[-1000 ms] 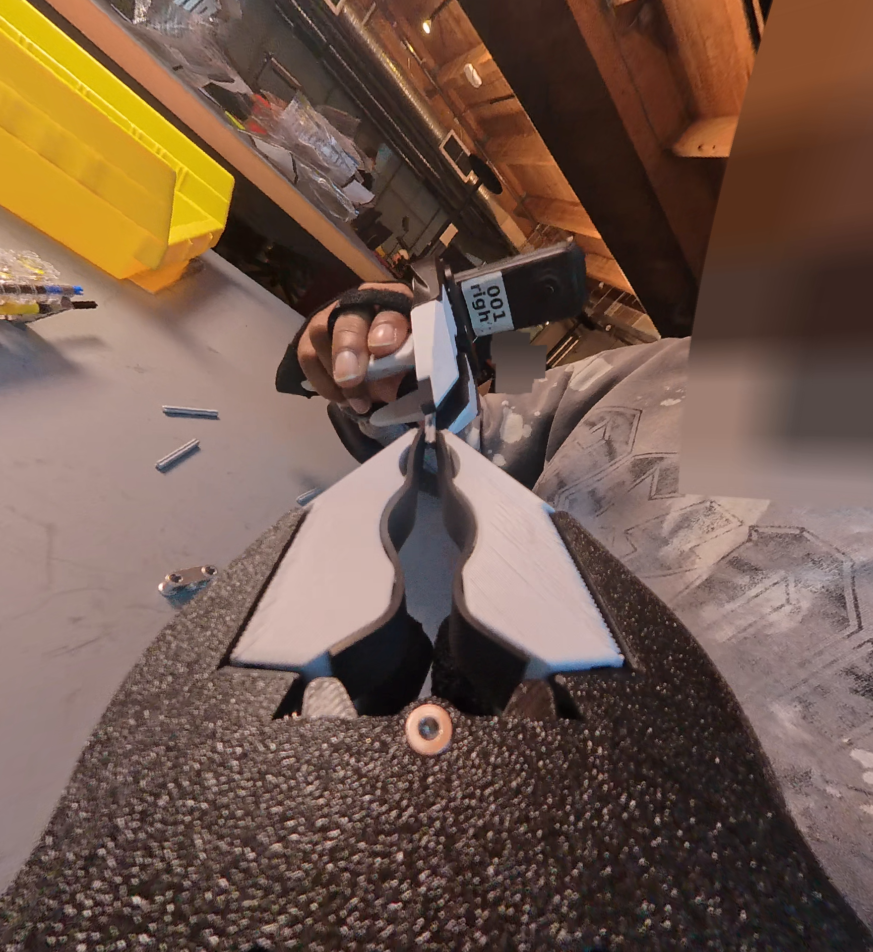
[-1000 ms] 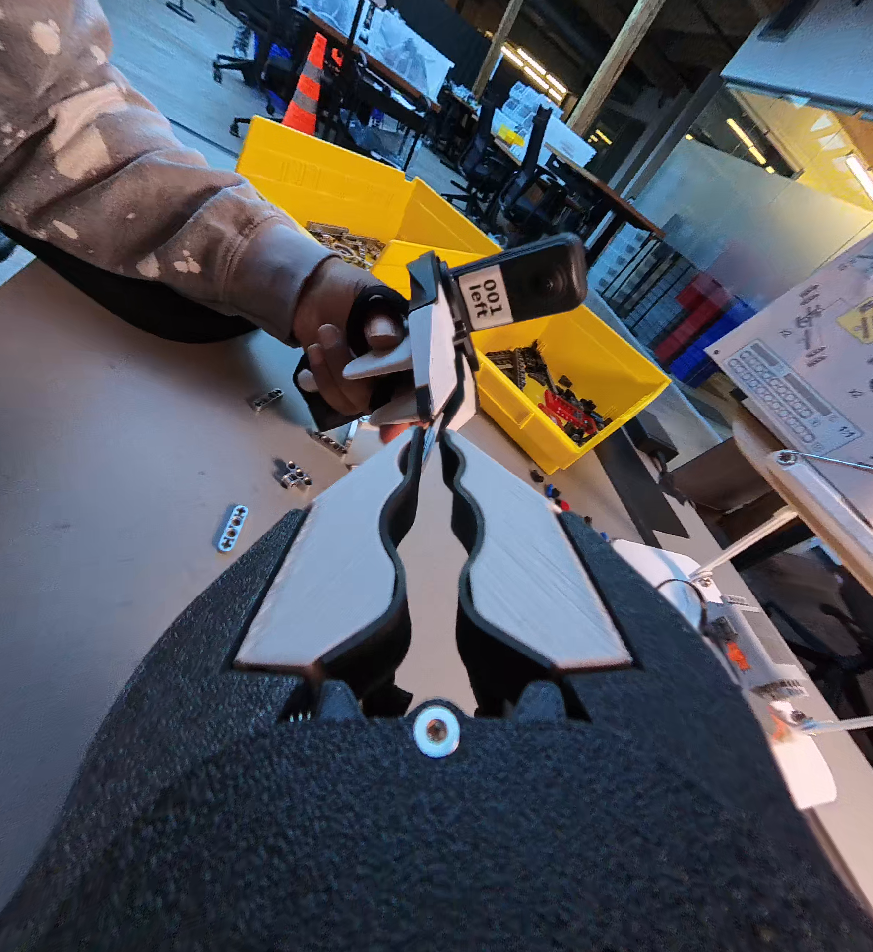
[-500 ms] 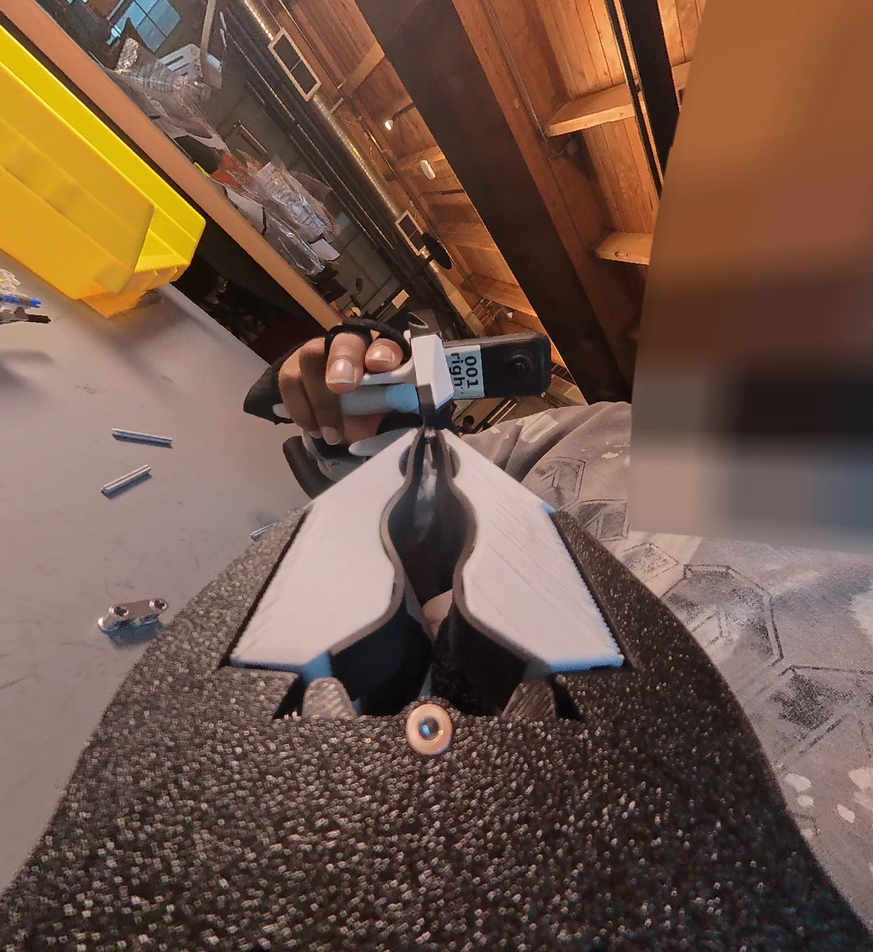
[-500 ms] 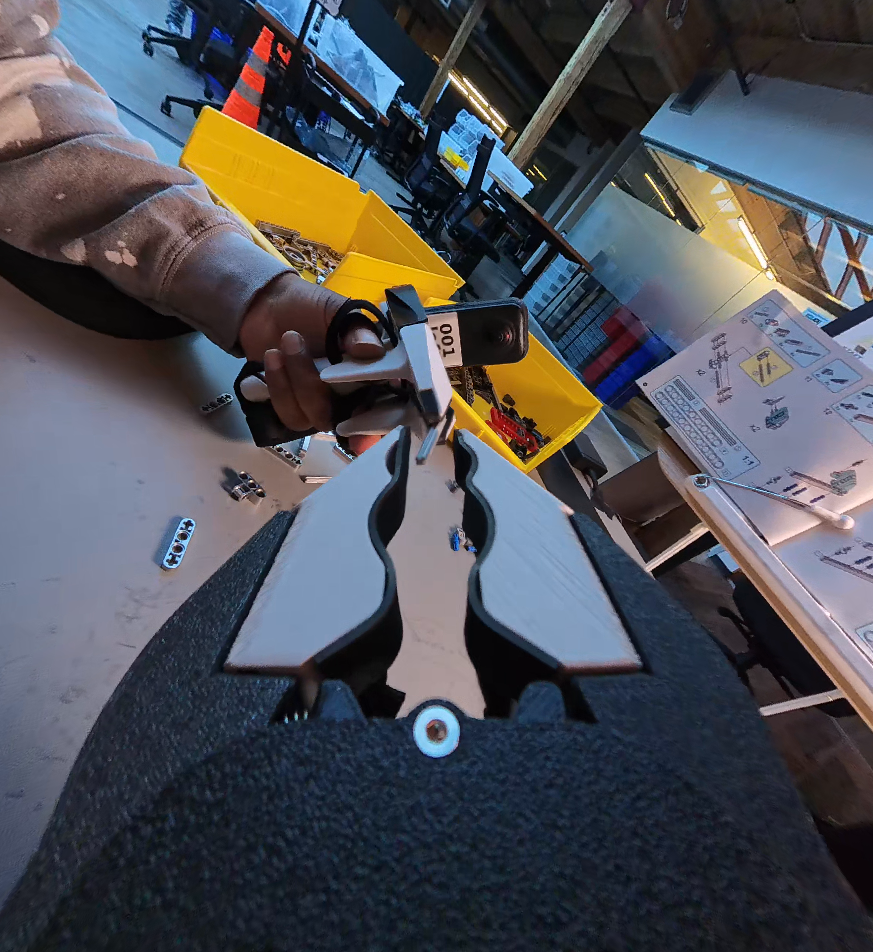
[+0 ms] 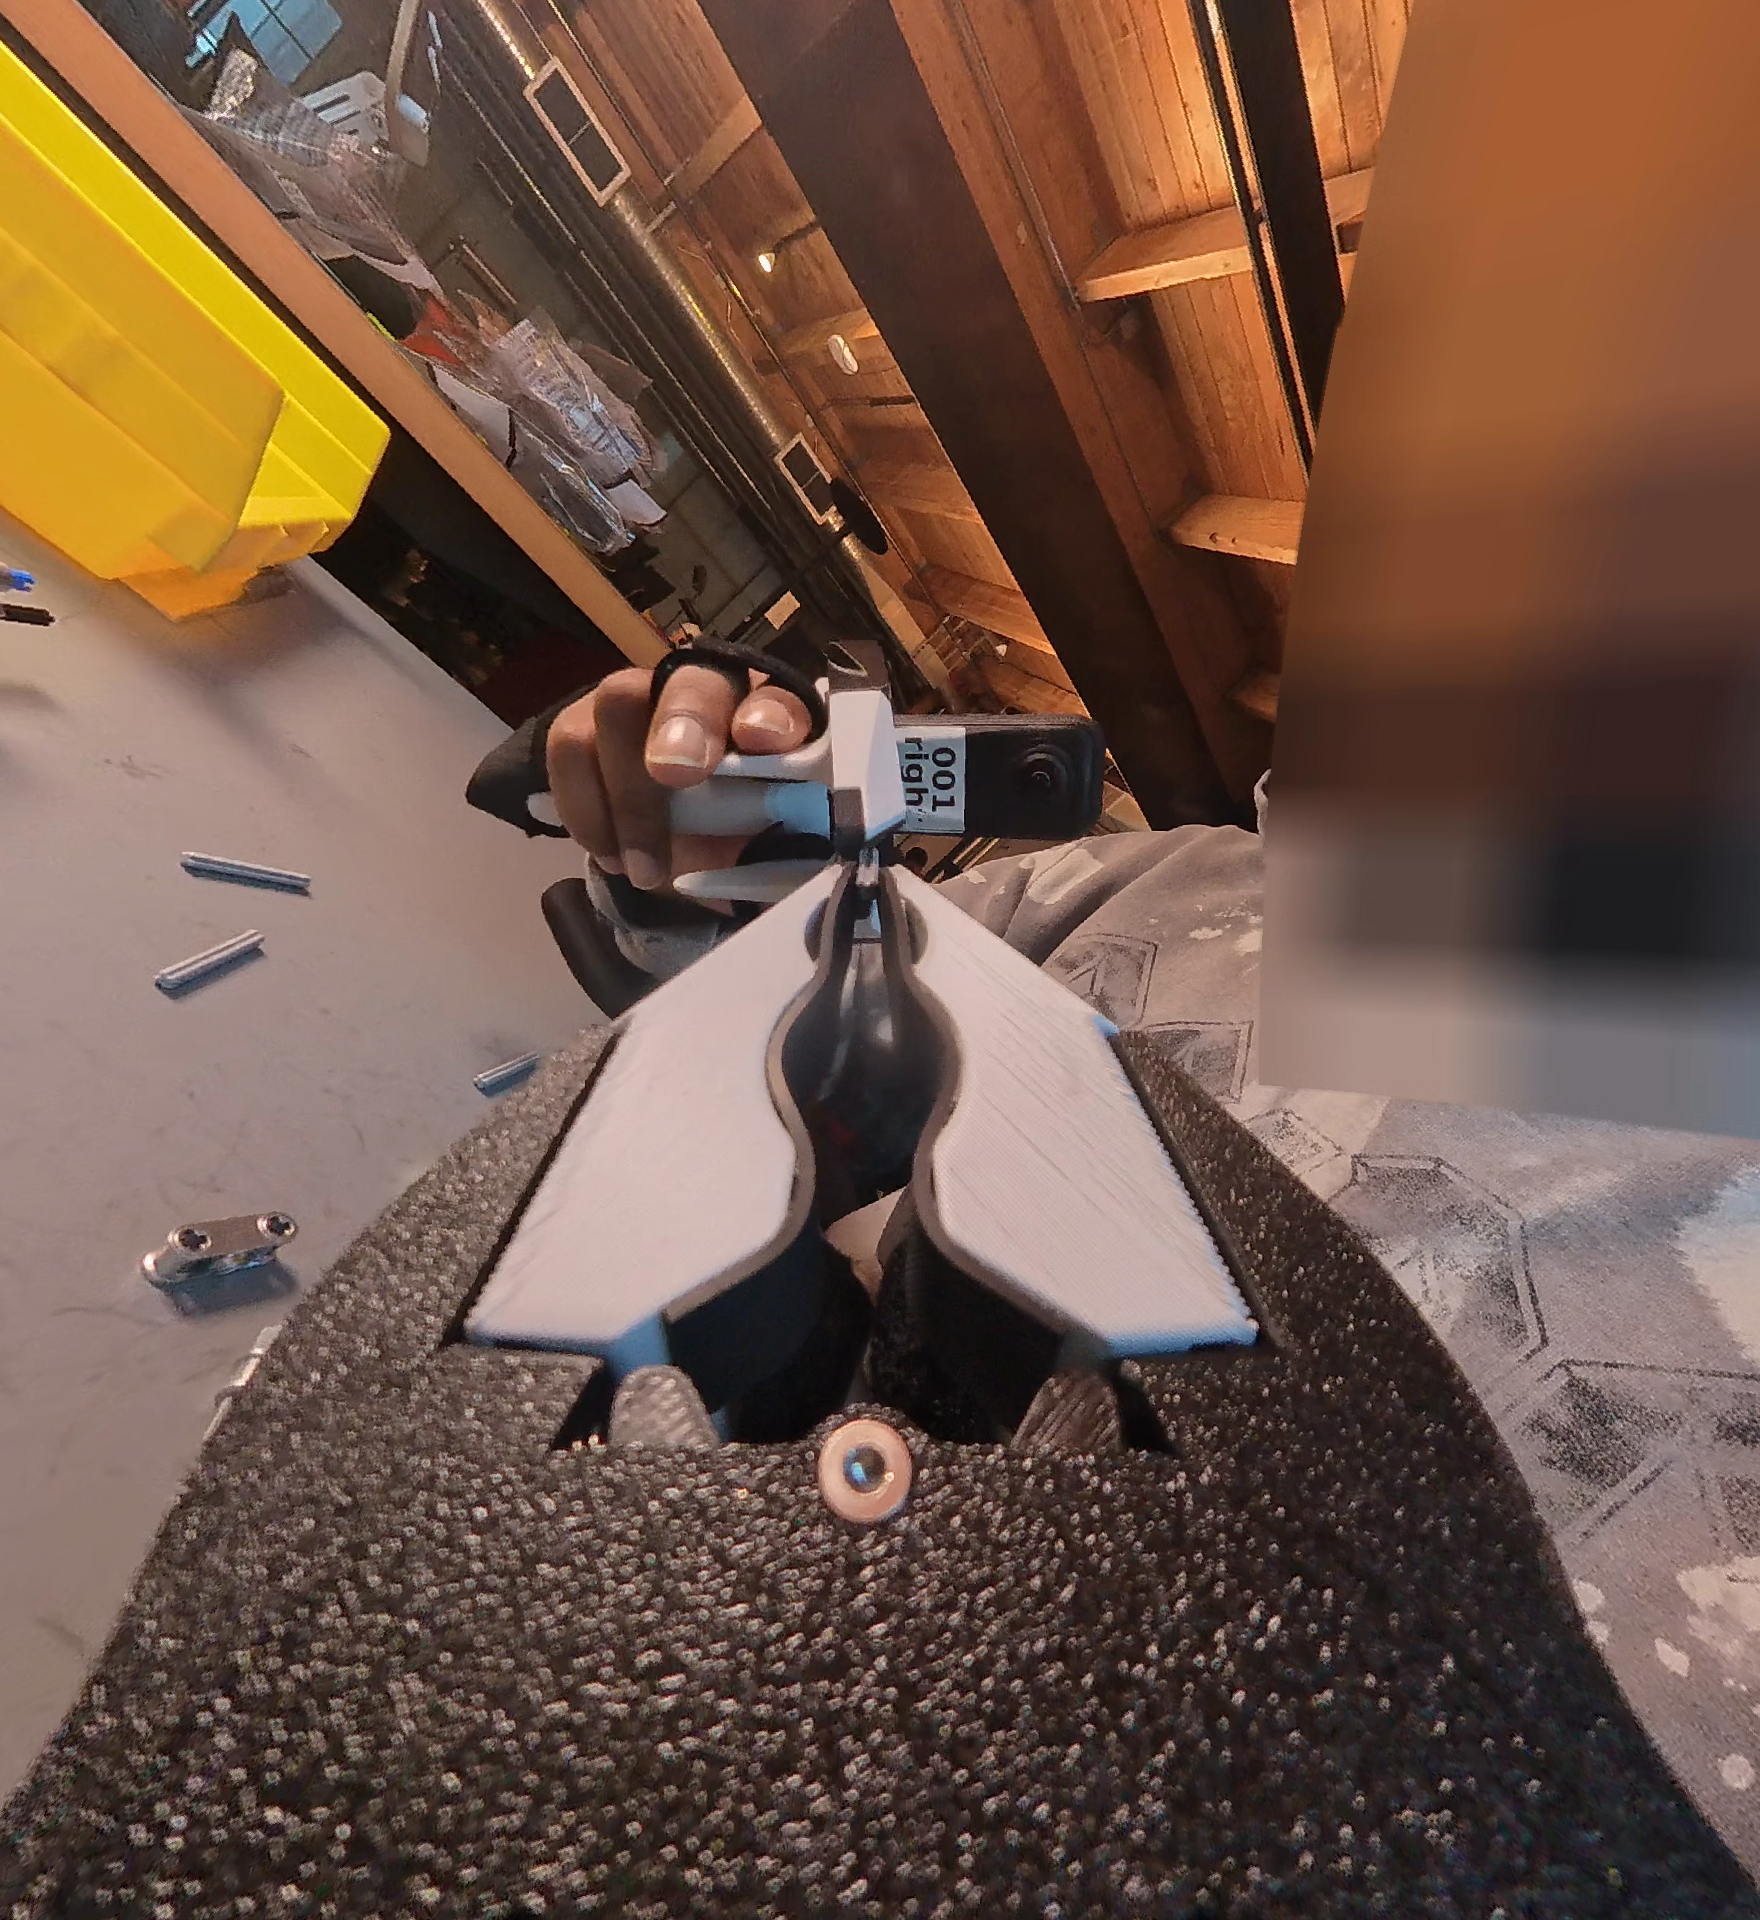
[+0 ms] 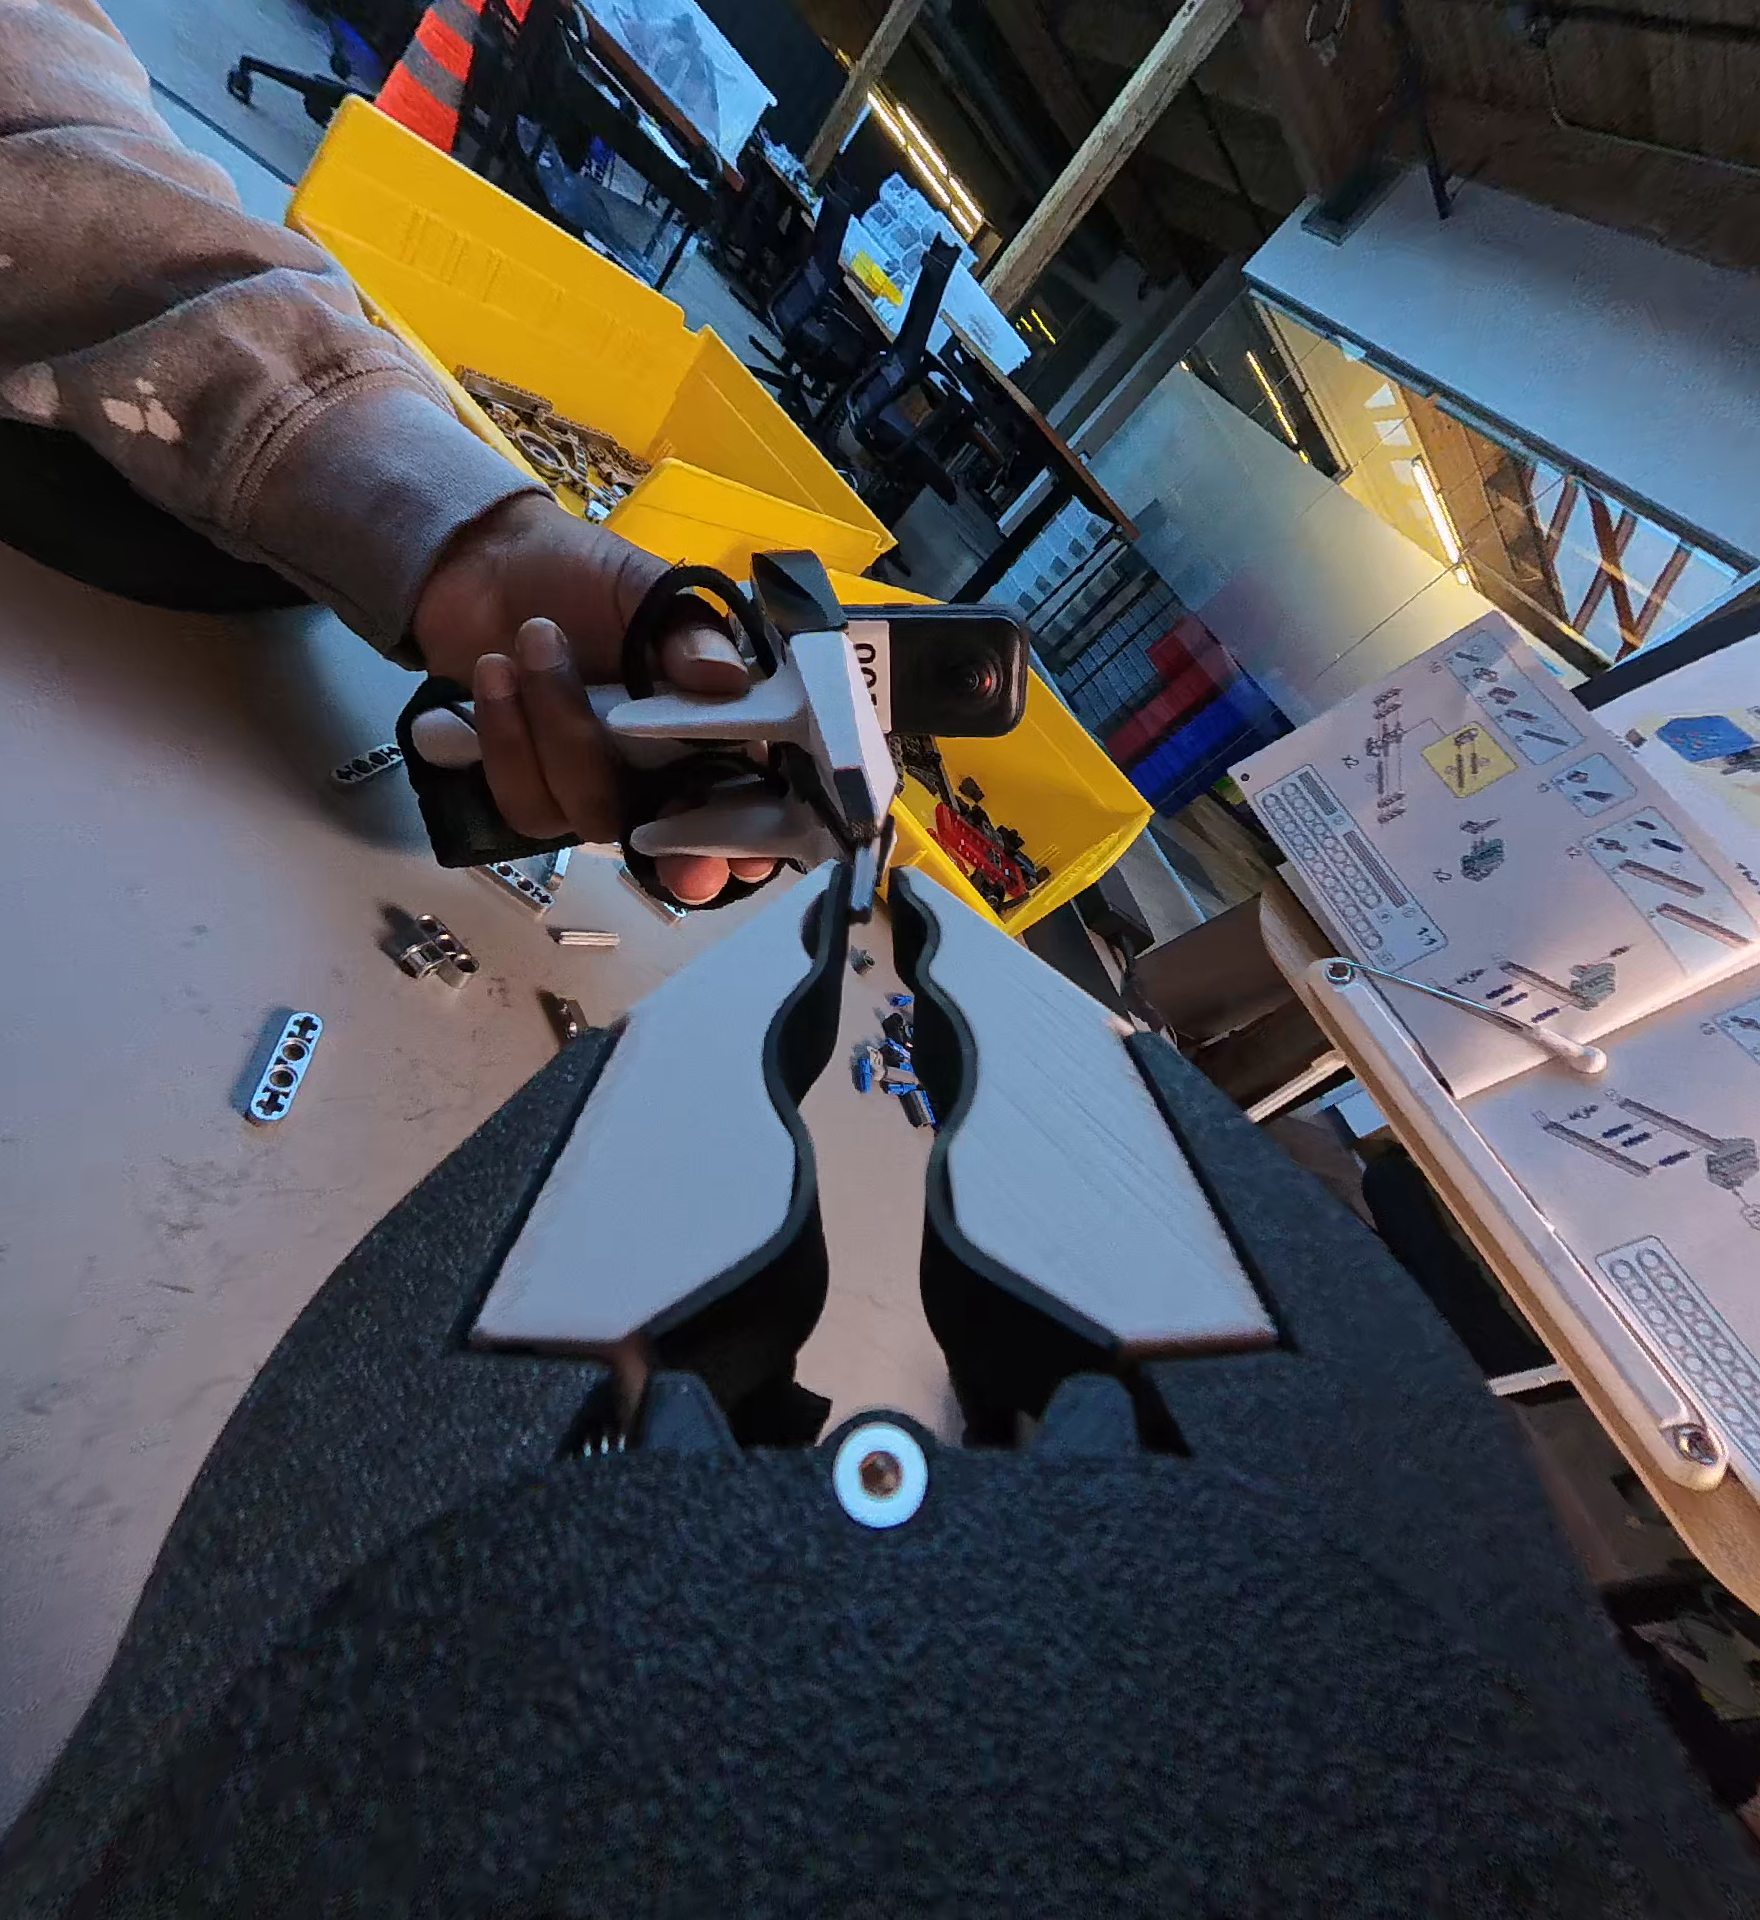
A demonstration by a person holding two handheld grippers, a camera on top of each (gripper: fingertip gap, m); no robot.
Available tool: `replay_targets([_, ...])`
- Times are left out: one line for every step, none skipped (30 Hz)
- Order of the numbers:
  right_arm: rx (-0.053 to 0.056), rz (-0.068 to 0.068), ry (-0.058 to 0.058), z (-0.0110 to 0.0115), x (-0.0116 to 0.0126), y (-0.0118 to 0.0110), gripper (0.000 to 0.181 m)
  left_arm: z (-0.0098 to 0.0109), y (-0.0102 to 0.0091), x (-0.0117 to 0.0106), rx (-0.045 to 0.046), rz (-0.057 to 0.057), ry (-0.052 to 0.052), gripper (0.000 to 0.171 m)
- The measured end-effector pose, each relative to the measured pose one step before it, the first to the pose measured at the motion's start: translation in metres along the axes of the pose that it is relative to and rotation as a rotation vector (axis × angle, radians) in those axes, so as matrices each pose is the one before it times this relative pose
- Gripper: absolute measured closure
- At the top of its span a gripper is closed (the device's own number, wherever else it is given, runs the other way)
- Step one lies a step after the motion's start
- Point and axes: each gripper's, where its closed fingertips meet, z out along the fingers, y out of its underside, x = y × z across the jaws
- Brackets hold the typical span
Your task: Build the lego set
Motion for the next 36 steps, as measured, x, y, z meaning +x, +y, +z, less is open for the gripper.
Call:
replay_targets([0.0006,-0.0050,0.0016,-0.00002,0.00000,-0.00018,0.176,-0.00004,-0.00007,-0.00028,0.00104,-0.0050,0.0006,0.170])
replay_targets([0.0002,-0.0042,0.0017,0.00005,-0.00004,-0.00014,0.176,-0.00011,0.00009,-0.00055,0.00127,-0.0041,-0.0003,0.170])
replay_targets([0.0006,-0.0054,0.0016,-0.00002,-0.00005,-0.00026,0.176,0.00000,0.00009,-0.00018,0.00063,-0.0039,0.0015,0.170])
replay_targets([-0.0017,-0.0059,0.0001,0.00004,-0.00027,0.00026,0.176,-0.00002,0.00018,-0.00019,0.00006,-0.0035,0.0005,0.170])
replay_targets([-0.0033,-0.0055,0.0008,0.00023,-0.00024,0.00054,0.177,-0.00001,0.00015,-0.00031,-0.00058,-0.0024,-0.0008,0.170])
replay_targets([-0.0008,-0.0063,0.0008,0.00000,-0.00030,0.00014,0.177,-0.00007,0.00005,-0.00016,-0.00014,-0.0024,0.0002,0.170])
replay_targets([-0.0001,-0.0049,0.0005,0.00014,-0.00028,-0.00012,0.178,0.00007,-0.00004,-0.00017,0.00066,-0.0040,0.0004,0.170])
replay_targets([-0.0010,-0.0060,0.0016,0.00007,-0.00006,0.00001,0.178,0.00001,0.00005,-0.00026,0.00036,-0.0053,-0.0004,0.170])
replay_targets([-0.0022,-0.0101,0.0012,0.00013,-0.00030,0.00023,0.178,0.00003,0.00022,-0.00024,0.00020,-0.0048,0.0012,0.170])
replay_targets([-0.0043,-0.0141,0.0037,0.00010,-0.00016,0.00045,0.178,0.00007,0.00013,-0.00025,0.00123,-0.0057,0.0012,0.170])
replay_targets([-0.0045,-0.0174,0.0052,0.00010,0.00000,0.00043,0.178,0.00010,0.00021,-0.00056,0.00023,-0.0069,-0.0001,0.170])
replay_targets([-0.0050,-0.0159,0.0018,0.00014,-0.00057,0.00033,0.178,0.00004,0.00040,-0.00045,-0.00051,-0.0053,0.0001,0.170])
replay_targets([-0.0002,-0.0086,0.0008,0.00015,-0.00061,-0.00025,0.179,0.00012,0.00031,-0.00019,-0.00054,-0.0036,0.0007,0.170])
replay_targets([-0.0010,-0.0023,-0.0007,0.00015,-0.00021,0.00011,0.179,-0.00003,0.00021,-0.00030,-0.00022,-0.0021,-0.0004,0.170])
replay_targets([-0.0016,0.0048,-0.0037,0.00005,-0.00008,0.00047,0.179,-0.00003,0.00002,-0.00035,-0.00071,0.0000,-0.0020,0.170])
replay_targets([-0.0004,0.0129,-0.0060,0.00009,-0.00019,0.00039,0.179,-0.00013,0.00009,-0.00045,-0.00113,0.0017,-0.0040,0.169])
replay_targets([-0.0005,0.0136,-0.0046,0.00010,0.00001,0.00074,0.179,-0.00030,0.00007,-0.00104,-0.00286,0.0066,-0.0101,0.169])
replay_targets([-0.0038,0.0179,-0.0078,0.00049,-0.00049,0.00175,0.180,-0.00066,0.00050,-0.00200,-0.00957,0.0193,-0.0217,0.169])
replay_targets([-0.0031,0.0287,-0.0136,0.00058,-0.00094,0.00236,0.179,-0.00127,0.00097,-0.00190,-0.01730,0.0317,-0.0276,0.169])
replay_targets([0.0070,0.0400,-0.0150,0.00000,-0.00052,0.00173,0.179,-0.00238,0.00067,-0.00181,-0.02155,0.0410,-0.0316,0.169])
replay_targets([0.0040,0.0466,-0.0212,-0.00055,-0.00011,0.00246,0.180,-0.00380,0.00038,-0.00405,-0.02494,0.0535,-0.0503,0.168])
replay_targets([-0.0085,0.0446,-0.0215,-0.00080,0.00092,0.00470,0.179,-0.00474,0.00152,-0.00763,-0.03610,0.0687,-0.0767,0.164])
replay_targets([-0.0055,0.0358,-0.0060,-0.00148,0.00333,0.00520,0.180,-0.00471,0.00498,-0.01081,-0.05874,0.0783,-0.0959,0.159])
replay_targets([-0.0064,0.0353,-0.0083,-0.00168,0.00318,0.00582,0.179,-0.00344,0.00890,-0.01121,-0.07844,0.0763,-0.0958,0.153])
replay_targets([-0.0179,0.0420,-0.0262,-0.00103,0.00100,0.00754,0.179,-0.00133,0.01019,-0.00937,-0.08041,0.0656,-0.0826,0.145])
replay_targets([-0.0104,0.0354,-0.0075,-0.00098,0.00292,0.00639,0.179,0.00085,0.00876,-0.00593,-0.06552,0.0542,-0.0619,0.139])
replay_targets([-0.0034,0.0274,0.0006,-0.00098,0.00353,0.00518,0.179,0.00232,0.00691,-0.00221,-0.05030,0.0464,-0.0395,0.137])
replay_targets([-0.0162,0.0317,-0.0188,-0.00018,0.00070,0.00624,0.179,0.00316,0.00589,0.00031,-0.04313,0.0406,-0.0218,0.137])
replay_targets([-0.0125,0.0252,-0.0069,-0.00017,0.00182,0.00538,0.179,0.00347,0.00554,0.00066,-0.04058,0.0373,-0.0179,0.137])
replay_targets([-0.0023,0.0154,-0.0004,-0.00049,0.00192,0.00329,0.179,0.00366,0.00559,0.00067,-0.04044,0.0386,-0.0184,0.137])
replay_targets([-0.0110,0.0194,-0.0199,-0.00012,-0.00091,0.00353,0.179,0.00345,0.00587,0.00149,-0.04012,0.0408,-0.0121,0.140])
replay_targets([-0.0131,0.0173,-0.0180,-0.00001,-0.00097,0.00326,0.179,0.00317,0.00533,0.00110,-0.03621,0.0351,-0.0111,0.142])
replay_targets([-0.0044,0.0087,-0.0129,-0.00027,-0.00096,0.00161,0.179,0.00310,0.00467,0.00051,-0.03142,0.0244,-0.0093,0.143])
replay_targets([-0.0045,0.0092,-0.0208,-0.00020,-0.00230,0.00107,0.179,0.00288,0.00404,0.00012,-0.02609,0.0128,-0.0066,0.143])
replay_targets([-0.0029,0.0060,-0.0079,-0.00017,-0.00070,0.00053,0.179,0.00266,0.00345,-0.00071,-0.01898,0.0052,-0.0064,0.143])
replay_targets([0.0007,0.0009,-0.0014,-0.00026,0.00012,-0.00010,0.179,0.00232,0.00273,-0.00135,-0.01331,0.0026,-0.0067,0.143])
